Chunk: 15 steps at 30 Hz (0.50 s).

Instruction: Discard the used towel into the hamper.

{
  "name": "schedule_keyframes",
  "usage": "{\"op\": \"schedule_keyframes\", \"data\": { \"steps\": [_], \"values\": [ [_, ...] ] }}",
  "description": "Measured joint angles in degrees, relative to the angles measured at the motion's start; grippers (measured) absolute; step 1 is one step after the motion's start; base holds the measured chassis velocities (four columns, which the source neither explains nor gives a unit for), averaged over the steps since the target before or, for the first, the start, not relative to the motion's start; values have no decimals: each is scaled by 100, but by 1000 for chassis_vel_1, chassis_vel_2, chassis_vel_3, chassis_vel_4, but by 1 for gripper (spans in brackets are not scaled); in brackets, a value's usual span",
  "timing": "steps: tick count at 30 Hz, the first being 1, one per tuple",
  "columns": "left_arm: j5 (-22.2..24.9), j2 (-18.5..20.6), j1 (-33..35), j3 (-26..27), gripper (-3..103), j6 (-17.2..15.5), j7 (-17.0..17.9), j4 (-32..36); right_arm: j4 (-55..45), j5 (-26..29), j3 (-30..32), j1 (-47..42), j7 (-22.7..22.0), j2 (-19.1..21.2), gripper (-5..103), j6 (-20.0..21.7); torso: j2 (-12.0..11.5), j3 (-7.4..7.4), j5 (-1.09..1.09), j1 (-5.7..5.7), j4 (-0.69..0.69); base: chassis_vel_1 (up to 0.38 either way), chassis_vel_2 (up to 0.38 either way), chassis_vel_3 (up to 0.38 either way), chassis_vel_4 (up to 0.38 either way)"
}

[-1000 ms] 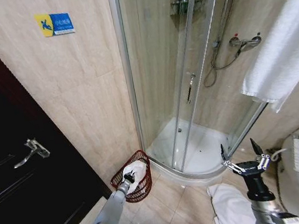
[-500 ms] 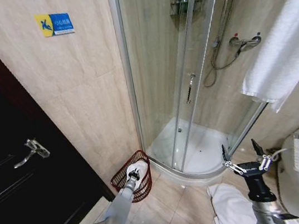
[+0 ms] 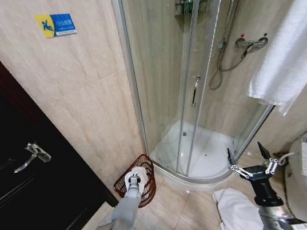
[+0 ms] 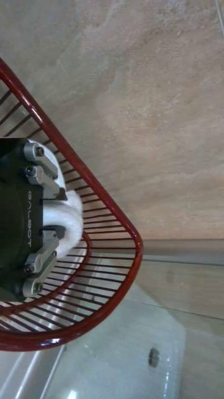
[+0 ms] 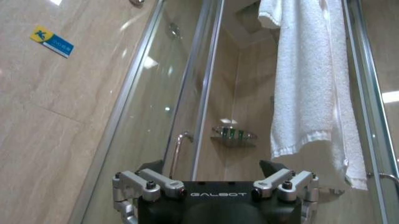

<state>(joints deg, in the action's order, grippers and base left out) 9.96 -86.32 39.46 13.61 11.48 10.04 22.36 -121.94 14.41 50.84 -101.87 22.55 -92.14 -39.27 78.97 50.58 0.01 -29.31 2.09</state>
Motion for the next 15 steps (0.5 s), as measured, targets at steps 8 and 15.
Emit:
{"op": "schedule_keyframes", "data": {
  "steps": [8,15],
  "values": [
    [-17,13,97,-1,53,135,-67,66,-28,-73,-31,-7,11,0,100,-33,0,0,-1,0,0,0,0,0,0],
    [-44,51,152,-2,80,353,-146,92,-45,-148,-33,-19,18,0,100,-48,0,0,-1,0,0,0,0,0,0]
  ]
}}
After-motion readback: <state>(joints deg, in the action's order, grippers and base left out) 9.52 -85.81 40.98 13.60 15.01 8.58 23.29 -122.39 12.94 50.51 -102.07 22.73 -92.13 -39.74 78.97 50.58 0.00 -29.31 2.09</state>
